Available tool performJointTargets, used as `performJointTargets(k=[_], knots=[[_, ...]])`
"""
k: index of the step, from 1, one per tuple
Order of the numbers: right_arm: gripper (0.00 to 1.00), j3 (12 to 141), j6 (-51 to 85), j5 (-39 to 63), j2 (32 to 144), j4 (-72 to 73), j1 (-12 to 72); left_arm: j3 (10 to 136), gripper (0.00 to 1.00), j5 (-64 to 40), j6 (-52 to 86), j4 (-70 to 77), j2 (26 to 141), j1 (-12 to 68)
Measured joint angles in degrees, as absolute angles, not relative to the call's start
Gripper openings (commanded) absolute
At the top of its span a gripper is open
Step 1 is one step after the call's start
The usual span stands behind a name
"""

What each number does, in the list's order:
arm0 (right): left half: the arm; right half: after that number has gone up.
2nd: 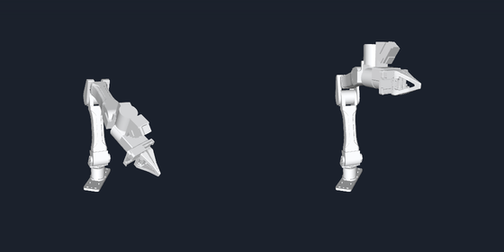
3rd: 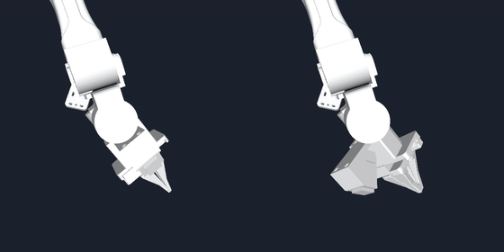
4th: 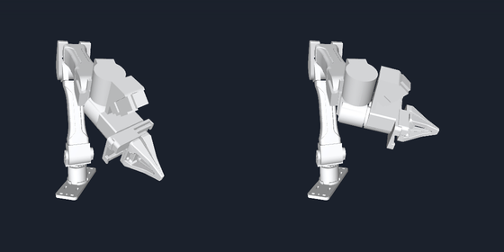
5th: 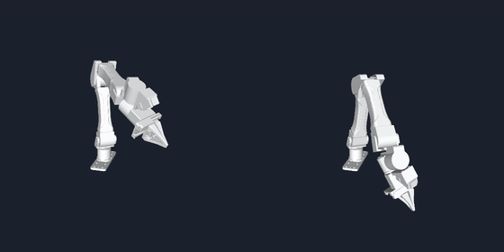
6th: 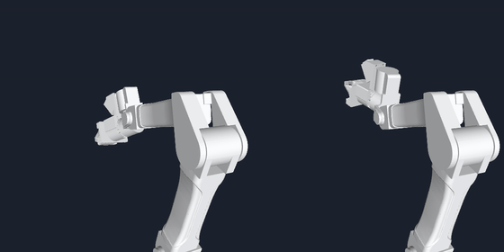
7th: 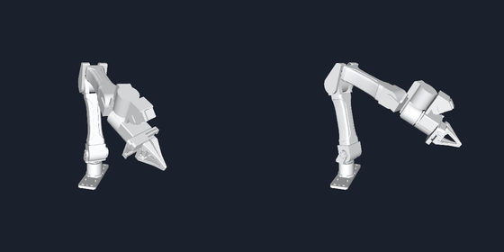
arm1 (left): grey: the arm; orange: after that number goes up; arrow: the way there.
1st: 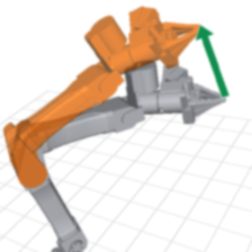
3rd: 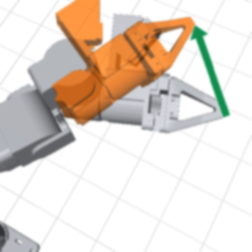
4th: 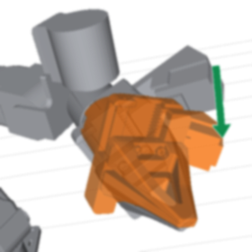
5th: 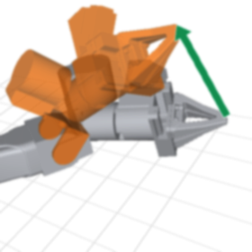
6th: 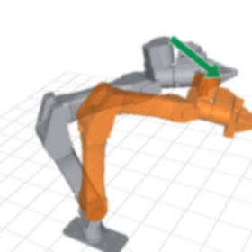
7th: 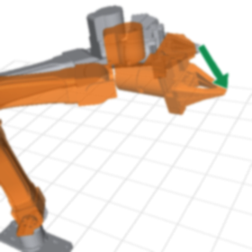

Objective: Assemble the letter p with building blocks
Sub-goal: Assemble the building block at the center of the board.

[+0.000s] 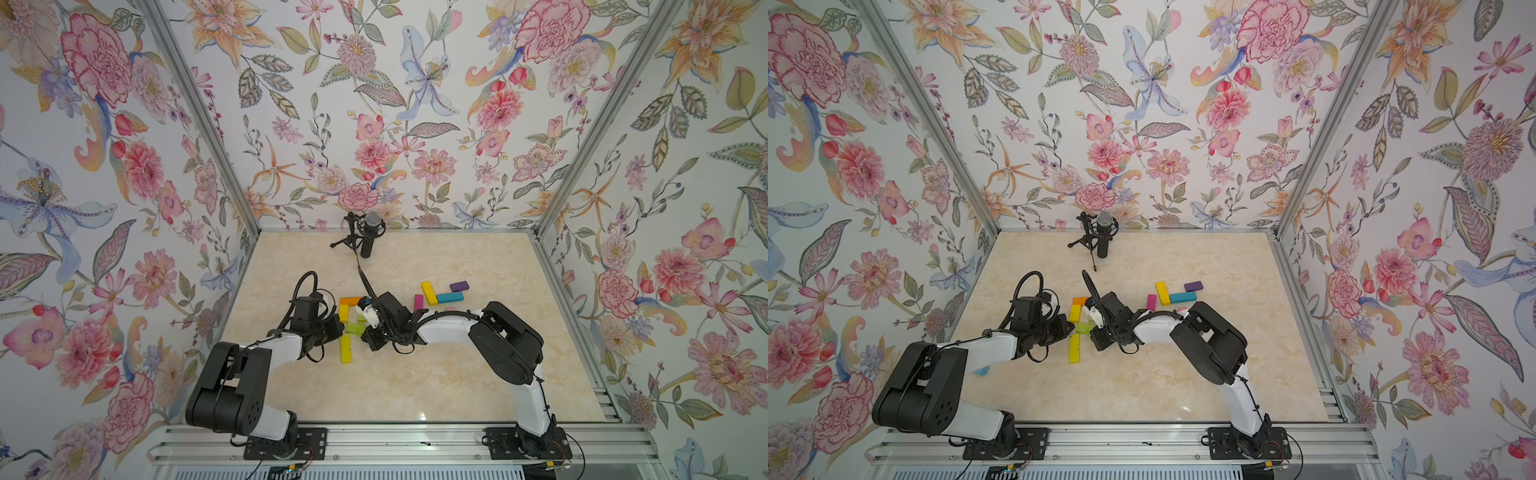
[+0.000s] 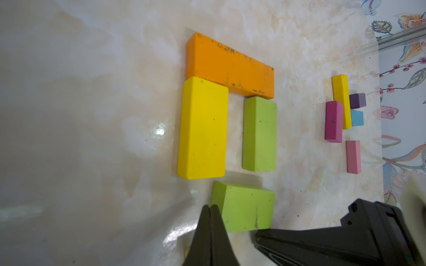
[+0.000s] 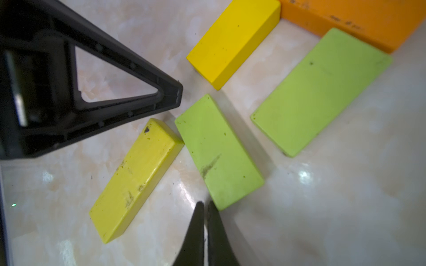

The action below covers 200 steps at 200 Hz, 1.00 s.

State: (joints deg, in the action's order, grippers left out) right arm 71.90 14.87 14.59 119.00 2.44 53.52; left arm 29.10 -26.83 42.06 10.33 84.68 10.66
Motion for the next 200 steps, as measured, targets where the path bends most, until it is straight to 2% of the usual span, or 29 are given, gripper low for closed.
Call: performJointTargets(k=[200], knots=[[0.07,72.4,14.9,14.8,119.6,2.9,52.9,30.0,0.00,-26.4,42.0,8.6,84.9,11.7]])
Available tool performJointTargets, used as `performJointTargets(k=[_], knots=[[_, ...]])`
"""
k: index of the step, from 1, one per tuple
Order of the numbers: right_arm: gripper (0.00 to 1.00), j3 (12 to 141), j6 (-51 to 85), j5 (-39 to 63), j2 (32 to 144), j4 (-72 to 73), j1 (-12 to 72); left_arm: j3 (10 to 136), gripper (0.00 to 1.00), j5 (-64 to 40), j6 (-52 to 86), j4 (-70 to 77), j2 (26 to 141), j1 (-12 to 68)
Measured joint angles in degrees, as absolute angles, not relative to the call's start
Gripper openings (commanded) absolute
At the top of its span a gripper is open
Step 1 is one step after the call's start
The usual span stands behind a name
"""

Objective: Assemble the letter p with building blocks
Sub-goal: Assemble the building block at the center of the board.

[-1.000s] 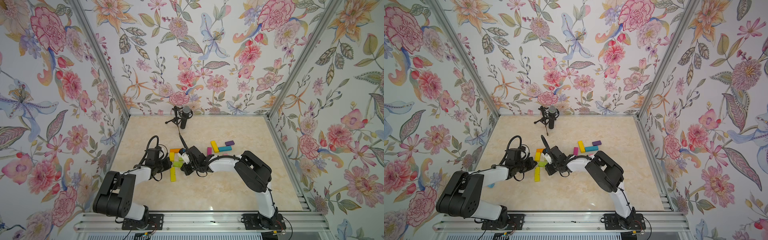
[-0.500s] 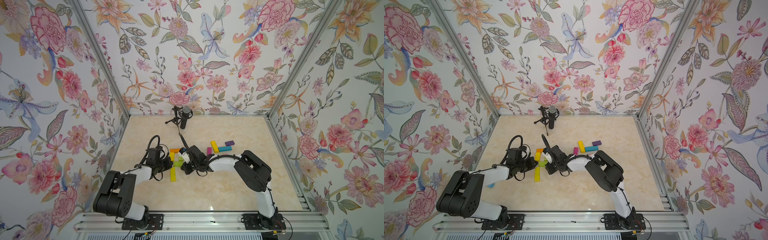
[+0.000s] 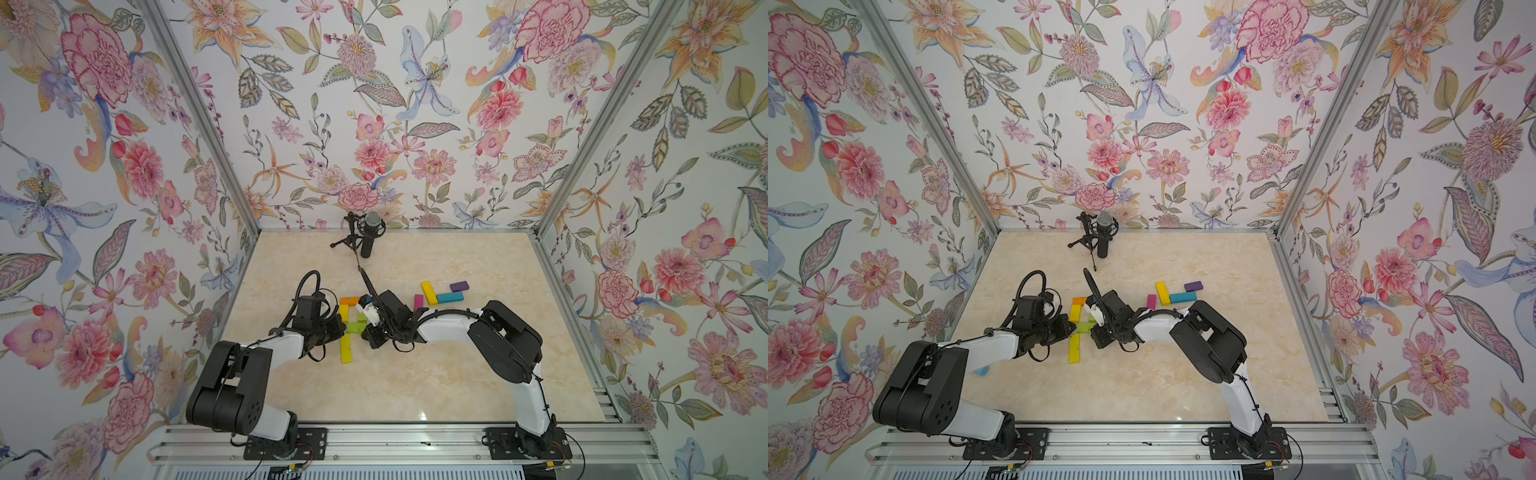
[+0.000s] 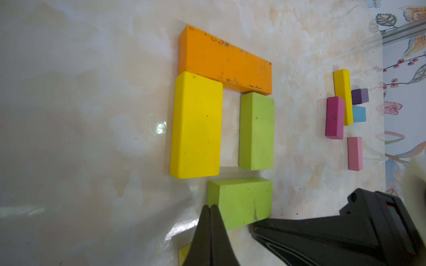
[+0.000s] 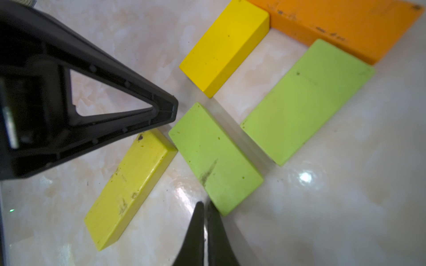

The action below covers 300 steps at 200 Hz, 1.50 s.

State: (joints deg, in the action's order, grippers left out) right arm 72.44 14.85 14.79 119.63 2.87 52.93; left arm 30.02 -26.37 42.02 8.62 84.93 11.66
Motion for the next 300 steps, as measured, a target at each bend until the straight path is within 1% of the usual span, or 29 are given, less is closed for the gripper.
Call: performJointTargets(k=[263,300], knots=[[0.08,73.5,14.8,14.8,120.4,2.9,52.5,32.7,0.00,-26.4,42.0,8.7,88.6,12.1],[0.08,73.8,14.8,14.9,120.7,2.9,52.4,33.3,0.00,-26.6,42.0,9.1,90.6,12.1]])
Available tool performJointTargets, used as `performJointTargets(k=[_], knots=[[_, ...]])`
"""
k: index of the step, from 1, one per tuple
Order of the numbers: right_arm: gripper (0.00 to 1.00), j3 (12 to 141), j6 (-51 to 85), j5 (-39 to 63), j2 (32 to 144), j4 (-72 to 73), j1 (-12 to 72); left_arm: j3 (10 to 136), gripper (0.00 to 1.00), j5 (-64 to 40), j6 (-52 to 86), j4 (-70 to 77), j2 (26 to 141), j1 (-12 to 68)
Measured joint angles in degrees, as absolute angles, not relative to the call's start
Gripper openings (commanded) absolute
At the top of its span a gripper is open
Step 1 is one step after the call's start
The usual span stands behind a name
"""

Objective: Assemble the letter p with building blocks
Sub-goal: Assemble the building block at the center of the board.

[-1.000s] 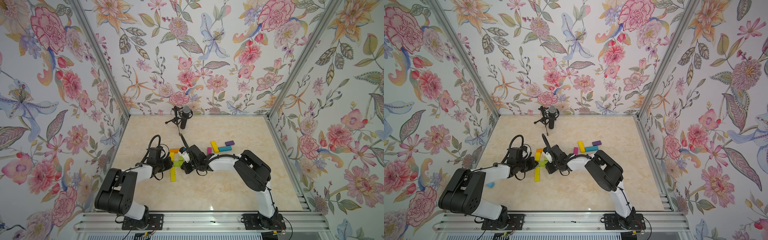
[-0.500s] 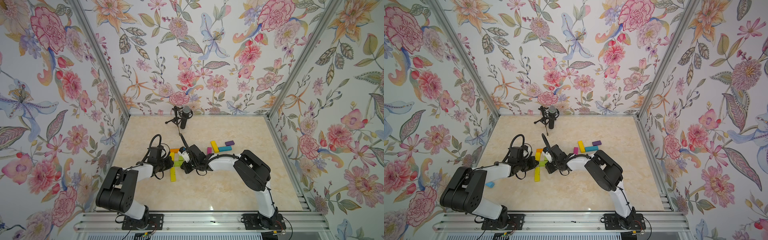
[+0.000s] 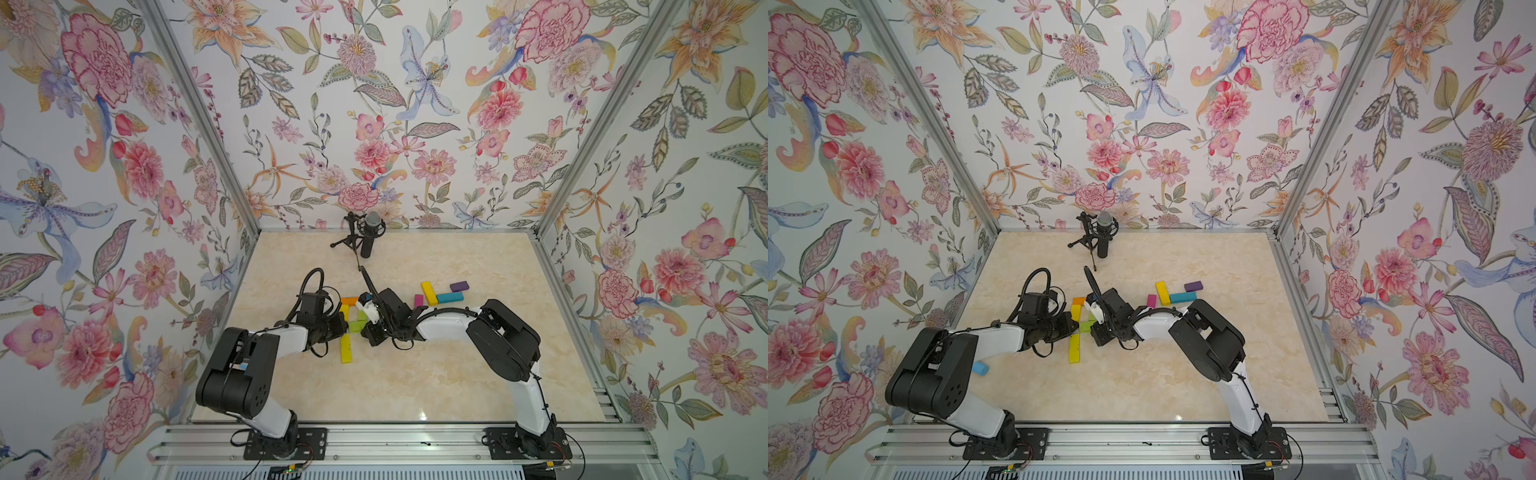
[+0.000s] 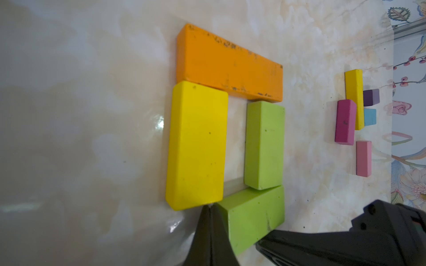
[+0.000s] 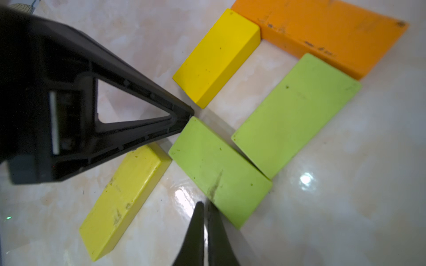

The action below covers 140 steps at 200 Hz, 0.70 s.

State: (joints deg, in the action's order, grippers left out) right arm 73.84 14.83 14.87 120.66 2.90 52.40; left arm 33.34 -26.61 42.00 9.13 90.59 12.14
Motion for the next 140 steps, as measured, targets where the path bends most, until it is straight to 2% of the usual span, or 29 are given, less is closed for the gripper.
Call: performJointTargets(k=[96,140], knots=[[0.07,73.8,14.8,15.7,120.7,3.0,52.4,34.1,0.00,-25.8,42.0,8.3,90.6,12.2],[0.07,70.5,14.4,16.4,119.7,7.7,52.4,34.2,0.00,-22.1,41.5,2.5,80.9,12.3]])
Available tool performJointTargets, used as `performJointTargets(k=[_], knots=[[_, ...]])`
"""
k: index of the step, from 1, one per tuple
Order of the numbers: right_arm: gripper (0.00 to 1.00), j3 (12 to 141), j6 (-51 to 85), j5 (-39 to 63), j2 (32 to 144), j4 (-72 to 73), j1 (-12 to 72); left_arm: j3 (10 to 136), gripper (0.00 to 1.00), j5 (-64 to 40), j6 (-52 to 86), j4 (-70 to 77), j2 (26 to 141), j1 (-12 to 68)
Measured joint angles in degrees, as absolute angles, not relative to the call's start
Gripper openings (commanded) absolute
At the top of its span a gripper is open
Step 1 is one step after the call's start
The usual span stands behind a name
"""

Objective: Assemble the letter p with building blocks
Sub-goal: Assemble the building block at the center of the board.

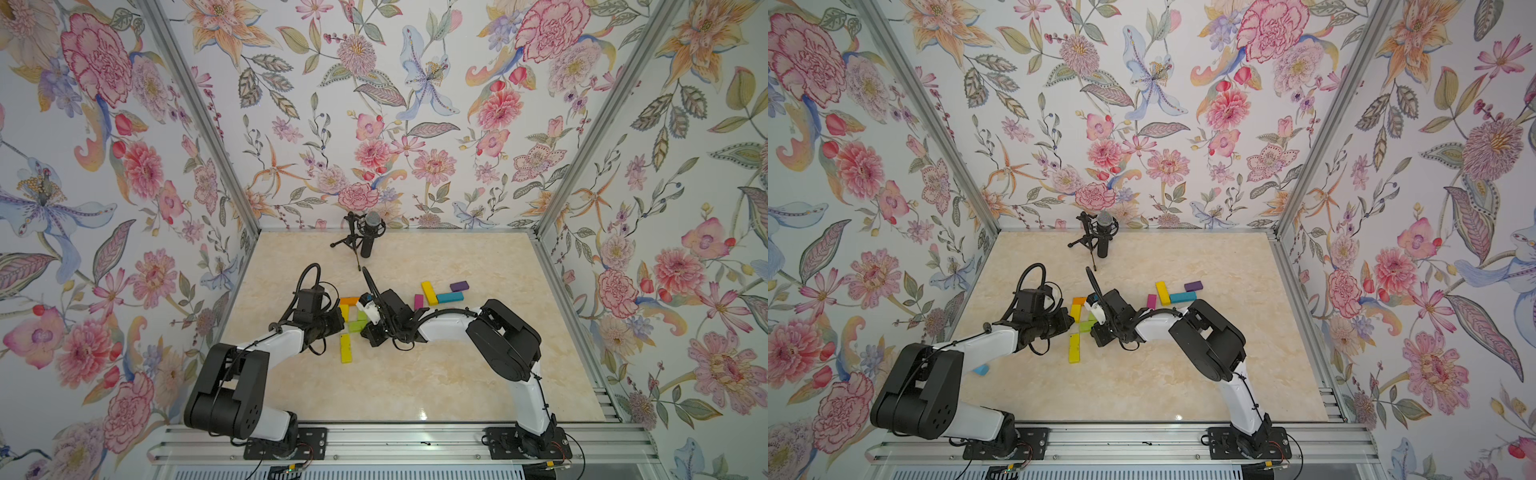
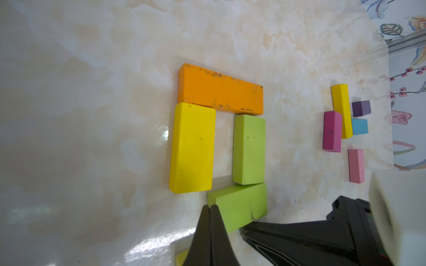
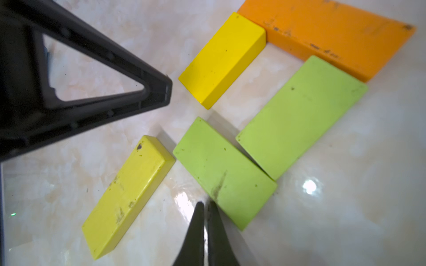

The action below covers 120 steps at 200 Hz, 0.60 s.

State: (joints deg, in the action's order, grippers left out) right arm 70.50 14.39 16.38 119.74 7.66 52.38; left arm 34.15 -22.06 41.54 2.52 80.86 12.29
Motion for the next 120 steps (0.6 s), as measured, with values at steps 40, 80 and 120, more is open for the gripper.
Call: performJointTargets(k=[40,80,120], knots=[[0.07,64.4,14.3,16.8,115.7,9.2,52.4,34.0,0.00,-21.8,41.4,-1.1,74.0,12.8],[0.07,62.1,14.4,15.4,112.6,8.8,51.3,33.1,0.00,-21.9,41.9,-3.5,70.5,17.8],[0.07,62.2,14.6,14.8,112.6,8.4,49.4,30.3,0.00,-21.9,44.0,-2.9,71.6,20.2]])
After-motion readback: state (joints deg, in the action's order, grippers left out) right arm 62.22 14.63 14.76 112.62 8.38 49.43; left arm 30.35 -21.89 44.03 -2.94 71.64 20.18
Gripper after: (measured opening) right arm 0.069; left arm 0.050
